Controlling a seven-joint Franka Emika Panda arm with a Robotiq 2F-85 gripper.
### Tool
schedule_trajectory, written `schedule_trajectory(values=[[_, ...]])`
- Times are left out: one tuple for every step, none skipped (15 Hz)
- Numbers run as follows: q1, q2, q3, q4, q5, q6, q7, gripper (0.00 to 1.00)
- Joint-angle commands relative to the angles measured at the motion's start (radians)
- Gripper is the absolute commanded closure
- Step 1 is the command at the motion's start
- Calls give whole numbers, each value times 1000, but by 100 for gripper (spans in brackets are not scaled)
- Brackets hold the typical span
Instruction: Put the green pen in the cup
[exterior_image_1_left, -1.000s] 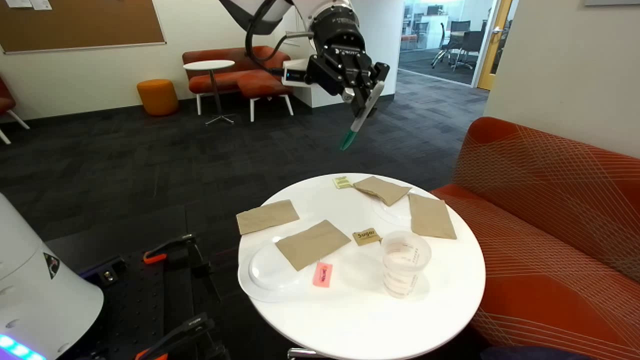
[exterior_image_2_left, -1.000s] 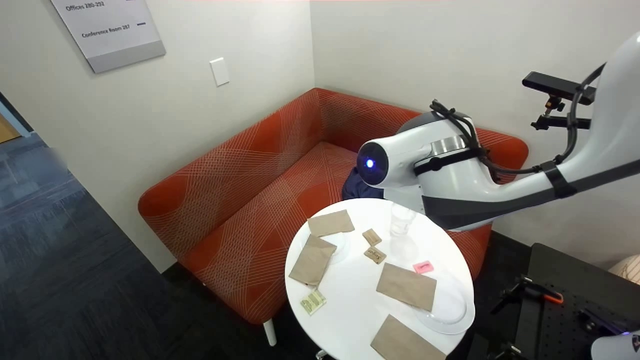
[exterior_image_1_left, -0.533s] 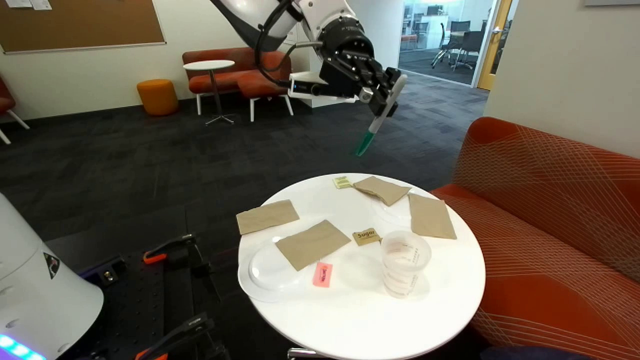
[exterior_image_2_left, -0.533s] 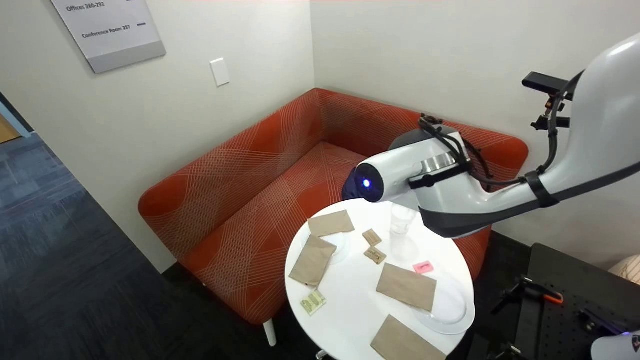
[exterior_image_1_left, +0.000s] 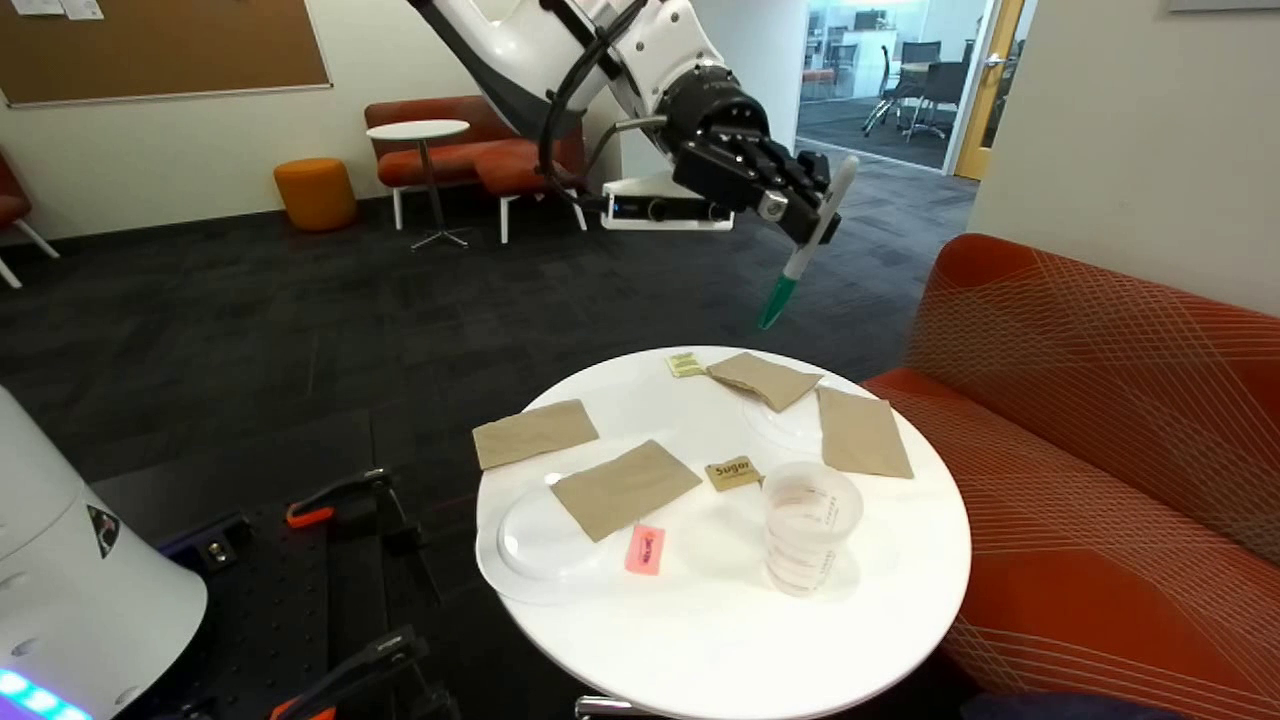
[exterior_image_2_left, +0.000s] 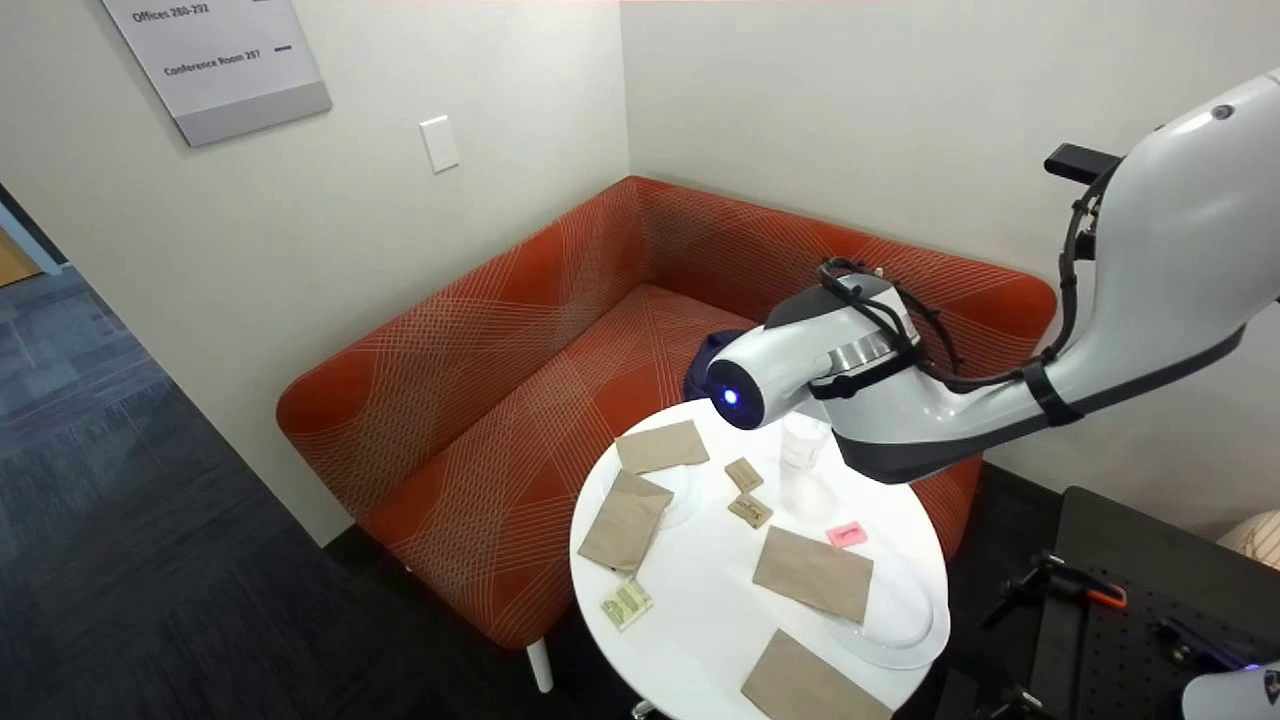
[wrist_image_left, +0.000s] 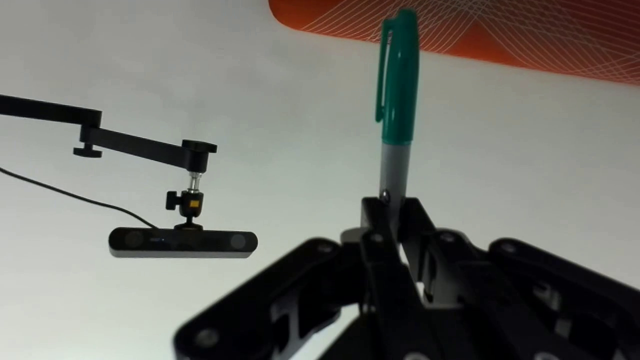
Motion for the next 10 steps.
schedule_trajectory(values=[[-22, 34, -7, 16, -29, 37, 85, 97], [-27, 43, -10, 15, -37, 44, 105, 97], [-32, 53, -14, 15, -41, 50, 120, 97], [-37, 65, -18, 17, -45, 53, 125, 97], [-42, 74, -20, 17, -47, 55, 128, 97], [-46, 87, -20, 18, -42, 51, 119, 97], [-50, 95, -19, 18, -34, 49, 101, 97], [-43, 75, -12, 2, -31, 36, 106, 86], [-46, 85, -14, 2, -31, 36, 106, 86], [-48, 91, -14, 2, -31, 36, 106, 86]])
